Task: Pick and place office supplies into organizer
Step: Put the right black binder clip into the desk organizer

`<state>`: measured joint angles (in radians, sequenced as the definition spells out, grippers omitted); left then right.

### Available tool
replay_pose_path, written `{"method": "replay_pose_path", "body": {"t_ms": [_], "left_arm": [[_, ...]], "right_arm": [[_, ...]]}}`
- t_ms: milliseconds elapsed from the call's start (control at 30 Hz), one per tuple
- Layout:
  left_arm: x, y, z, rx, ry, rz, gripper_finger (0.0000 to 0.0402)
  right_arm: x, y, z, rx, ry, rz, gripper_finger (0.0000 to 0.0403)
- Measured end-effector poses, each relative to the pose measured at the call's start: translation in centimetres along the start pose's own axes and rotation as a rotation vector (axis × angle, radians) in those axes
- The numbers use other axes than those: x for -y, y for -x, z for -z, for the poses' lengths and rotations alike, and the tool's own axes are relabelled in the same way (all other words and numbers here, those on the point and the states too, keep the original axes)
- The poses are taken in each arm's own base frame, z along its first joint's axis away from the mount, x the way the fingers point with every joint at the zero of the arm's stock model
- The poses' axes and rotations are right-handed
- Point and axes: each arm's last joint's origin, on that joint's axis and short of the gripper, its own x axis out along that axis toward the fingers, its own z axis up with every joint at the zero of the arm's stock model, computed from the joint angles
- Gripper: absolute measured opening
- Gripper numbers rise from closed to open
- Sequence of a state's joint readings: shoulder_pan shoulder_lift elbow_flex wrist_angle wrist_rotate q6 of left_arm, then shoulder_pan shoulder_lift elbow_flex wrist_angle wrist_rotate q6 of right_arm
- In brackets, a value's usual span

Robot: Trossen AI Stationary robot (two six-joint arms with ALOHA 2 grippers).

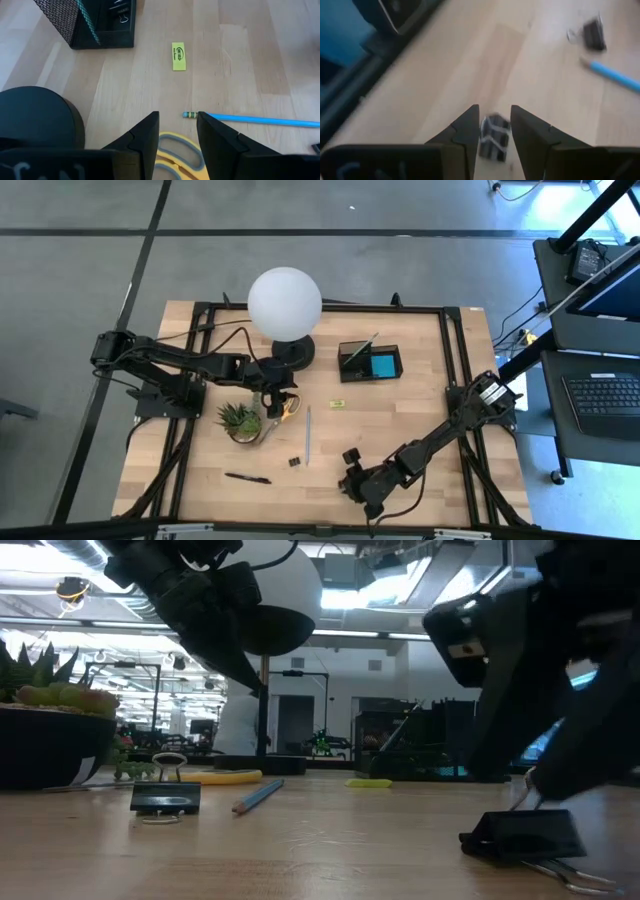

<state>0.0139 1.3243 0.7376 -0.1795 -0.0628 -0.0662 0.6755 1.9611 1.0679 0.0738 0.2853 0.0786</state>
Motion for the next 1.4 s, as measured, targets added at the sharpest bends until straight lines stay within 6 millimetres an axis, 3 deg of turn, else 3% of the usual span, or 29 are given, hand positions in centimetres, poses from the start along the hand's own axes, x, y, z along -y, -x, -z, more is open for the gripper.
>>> {"method": "replay_pose_path", "body": {"t_ms": [267, 600, 833, 1100, 1400], "left_arm": [[0.0, 0.0, 0.0, 0.0, 0.001, 0.0, 0.0127], [0.0, 0.0, 0.0, 0.003, 0.001, 0.0, 0.0127], [0.0, 0.0, 0.0, 0.004, 0.002, 0.0, 0.0127], [0.0, 0.0, 0.0, 0.004, 0.002, 0.0, 0.0127], [0.0, 0.0, -0.1, 0.01, 0.0, 0.0, 0.0127]], "right_arm": [[-0.1, 0.1, 0.4, -0.04, -0.055, 0.011, 0.0086], [0.0, 0.1, 0.4, -0.04, -0.025, 0.017, 0.0012], [0.7, 2.2, -0.3, -0.072, 0.015, 0.035, 0.0011], [4.4, 5.9, -1.7, -0.11, 0.031, 0.089, 0.0007], [12.3, 12.2, -2.4, -0.134, -0.11, 0.261, 0.0008]]}}
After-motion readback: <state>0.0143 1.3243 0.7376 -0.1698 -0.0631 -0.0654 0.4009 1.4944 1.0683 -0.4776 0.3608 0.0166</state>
